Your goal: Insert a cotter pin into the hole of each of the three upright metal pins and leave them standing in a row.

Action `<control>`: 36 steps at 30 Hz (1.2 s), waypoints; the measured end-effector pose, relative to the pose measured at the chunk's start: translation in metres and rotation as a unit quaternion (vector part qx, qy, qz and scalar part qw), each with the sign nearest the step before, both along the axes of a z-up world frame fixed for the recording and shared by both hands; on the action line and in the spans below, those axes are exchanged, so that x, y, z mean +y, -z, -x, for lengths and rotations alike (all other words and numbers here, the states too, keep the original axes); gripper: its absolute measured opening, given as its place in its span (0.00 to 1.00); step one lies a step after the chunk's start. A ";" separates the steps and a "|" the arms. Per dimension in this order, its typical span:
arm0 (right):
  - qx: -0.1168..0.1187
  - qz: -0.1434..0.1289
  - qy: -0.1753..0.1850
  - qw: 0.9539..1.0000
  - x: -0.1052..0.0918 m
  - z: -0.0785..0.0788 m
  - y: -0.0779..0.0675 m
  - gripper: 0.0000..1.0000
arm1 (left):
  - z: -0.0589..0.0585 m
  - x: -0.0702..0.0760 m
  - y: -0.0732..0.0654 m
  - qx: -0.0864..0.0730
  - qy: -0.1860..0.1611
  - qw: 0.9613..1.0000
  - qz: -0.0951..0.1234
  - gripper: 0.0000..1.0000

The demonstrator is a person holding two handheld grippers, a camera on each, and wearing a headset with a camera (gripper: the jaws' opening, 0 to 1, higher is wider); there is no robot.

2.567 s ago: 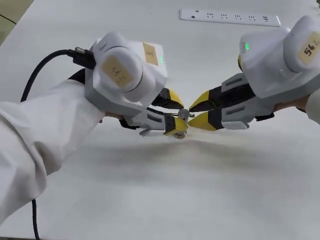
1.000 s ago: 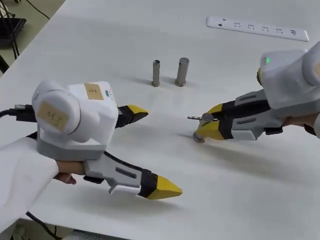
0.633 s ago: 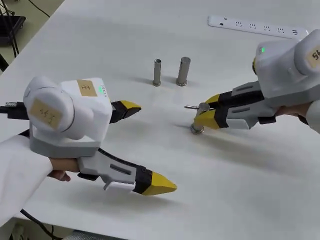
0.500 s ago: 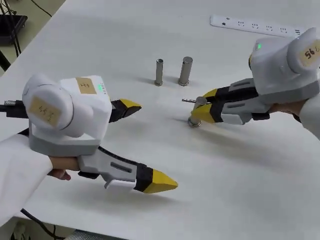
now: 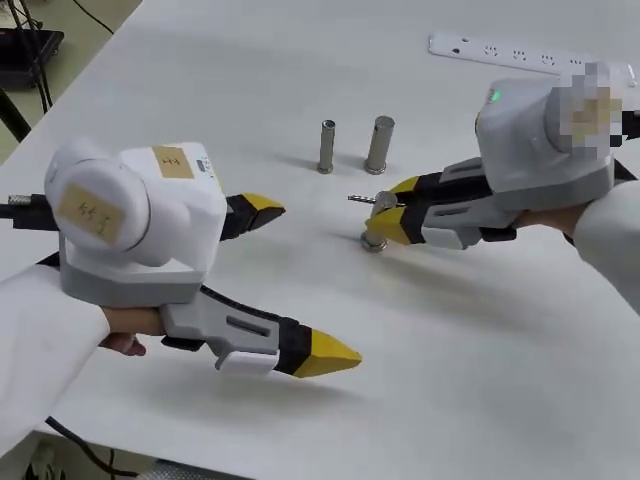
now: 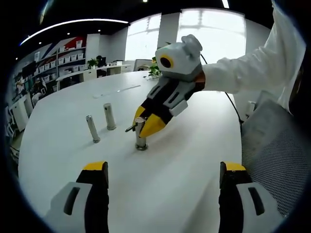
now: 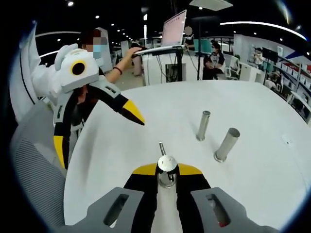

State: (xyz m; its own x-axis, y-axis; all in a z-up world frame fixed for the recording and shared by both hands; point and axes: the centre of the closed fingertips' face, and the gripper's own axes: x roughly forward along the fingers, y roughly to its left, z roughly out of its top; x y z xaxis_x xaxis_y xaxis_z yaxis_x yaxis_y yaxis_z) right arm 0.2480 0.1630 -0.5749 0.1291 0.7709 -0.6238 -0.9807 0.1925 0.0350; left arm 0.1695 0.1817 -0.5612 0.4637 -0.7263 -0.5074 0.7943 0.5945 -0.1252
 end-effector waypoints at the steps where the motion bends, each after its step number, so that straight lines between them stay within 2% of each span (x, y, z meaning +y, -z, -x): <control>1: 0.001 -0.001 0.000 1.000 0.000 0.000 0.001 0.08 | 0.001 -0.001 0.000 0.006 0.001 1.000 0.002 0.95; 4: -0.007 -0.002 -0.002 1.000 0.001 0.000 0.001 0.08 | 0.001 -0.001 0.001 0.005 0.003 1.000 -0.003 0.96; 5: -0.031 0.001 -0.023 0.999 0.001 0.000 0.001 0.08 | 0.001 -0.001 0.001 0.005 0.004 1.000 -0.004 0.96; 6: -0.019 -0.001 -0.012 1.000 0.001 0.001 0.001 0.08 | 0.001 -0.001 0.001 0.006 0.004 1.000 -0.004 0.96; 9: -0.019 -0.010 0.000 1.000 0.001 0.000 -0.001 0.11 | 0.000 -0.004 -0.006 0.004 0.001 1.000 0.005 0.96; 11: -0.018 -0.023 0.008 1.000 0.002 0.002 -0.007 0.18 | -0.003 -0.005 -0.014 -0.002 -0.002 1.000 0.014 0.96; 12: -0.029 -0.034 0.013 0.999 0.003 0.003 -0.014 0.24 | -0.005 -0.005 -0.018 -0.004 -0.005 1.000 0.017 0.96; 15: -0.032 -0.035 0.022 0.999 -0.002 0.006 -0.019 0.40 | -0.009 -0.005 -0.028 -0.014 -0.011 1.000 0.025 0.96; 18: -0.022 -0.057 0.055 0.997 -0.011 0.009 -0.029 0.46 | -0.012 -0.004 -0.038 -0.022 -0.019 0.999 0.034 0.96; 21: -0.013 -0.074 0.087 0.993 -0.027 0.014 -0.038 0.56 | -0.014 -0.003 -0.042 -0.024 -0.024 0.999 0.039 0.96; 24: 0.000 -0.092 0.128 0.988 -0.050 0.016 -0.044 0.62 | -0.014 -0.003 -0.043 -0.023 -0.030 0.998 0.040 0.97; 29: -0.017 -0.085 0.162 0.983 -0.084 0.024 -0.047 0.64 | -0.014 -0.002 -0.041 -0.019 -0.037 0.999 0.035 0.97; 31: -0.011 -0.085 0.173 0.981 -0.091 0.029 -0.048 0.65 | -0.014 -0.002 -0.041 -0.020 -0.041 0.998 0.035 0.97; 34: -0.006 -0.087 0.198 0.976 -0.105 0.037 -0.051 0.71 | -0.015 -0.002 -0.043 -0.019 -0.051 0.998 0.042 0.97; 35: -0.002 -0.093 0.210 0.973 -0.108 0.038 -0.052 0.76 | -0.015 -0.002 -0.044 -0.020 -0.054 0.997 0.043 0.97; 36: 0.011 -0.104 0.221 0.970 -0.110 0.042 -0.054 0.81 | -0.015 -0.002 -0.045 -0.020 -0.056 0.997 0.045 0.97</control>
